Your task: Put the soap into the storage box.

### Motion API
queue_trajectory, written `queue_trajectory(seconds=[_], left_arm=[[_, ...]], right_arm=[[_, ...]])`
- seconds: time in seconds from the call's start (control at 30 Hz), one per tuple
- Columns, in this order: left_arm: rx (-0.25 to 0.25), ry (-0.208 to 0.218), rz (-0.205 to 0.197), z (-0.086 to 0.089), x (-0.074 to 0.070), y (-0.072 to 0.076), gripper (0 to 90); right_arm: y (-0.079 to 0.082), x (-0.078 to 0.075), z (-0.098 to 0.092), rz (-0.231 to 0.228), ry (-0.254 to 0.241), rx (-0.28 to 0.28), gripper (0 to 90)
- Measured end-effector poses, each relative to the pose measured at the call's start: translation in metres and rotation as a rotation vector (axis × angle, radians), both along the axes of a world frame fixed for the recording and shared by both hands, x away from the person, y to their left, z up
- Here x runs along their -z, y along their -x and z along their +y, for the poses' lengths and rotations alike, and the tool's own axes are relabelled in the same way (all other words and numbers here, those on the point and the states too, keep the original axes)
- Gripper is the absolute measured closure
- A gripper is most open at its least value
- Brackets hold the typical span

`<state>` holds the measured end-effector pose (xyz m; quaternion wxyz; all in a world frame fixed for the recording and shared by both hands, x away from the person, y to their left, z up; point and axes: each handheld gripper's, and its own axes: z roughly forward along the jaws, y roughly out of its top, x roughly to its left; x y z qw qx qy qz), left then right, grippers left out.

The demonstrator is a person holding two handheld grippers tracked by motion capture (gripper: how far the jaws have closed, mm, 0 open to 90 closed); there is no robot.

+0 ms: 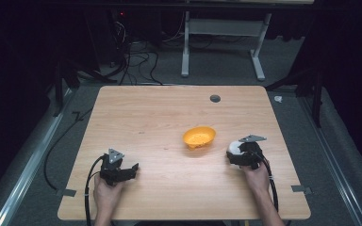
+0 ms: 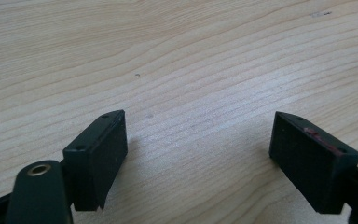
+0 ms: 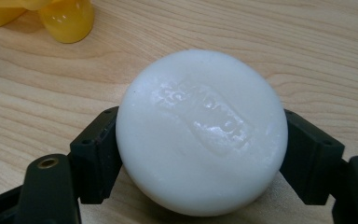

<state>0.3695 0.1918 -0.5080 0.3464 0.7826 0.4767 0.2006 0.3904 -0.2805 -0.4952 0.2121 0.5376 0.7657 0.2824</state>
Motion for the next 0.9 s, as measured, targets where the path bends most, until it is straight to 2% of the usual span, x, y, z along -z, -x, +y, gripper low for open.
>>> queue_trajectory(seconds=[0.5, 0.9], left_arm=[[0.000, 0.000, 0.000, 0.000, 0.000, 0.000, 19.7], [0.000, 0.000, 0.000, 0.000, 0.000, 0.000, 19.7]], right_arm=[[0.002, -0.004, -0.003, -0.012, -0.021, 0.005, 24.8], [0.007, -0.012, -0.002, -0.018, -0.031, -0.021, 24.8]])
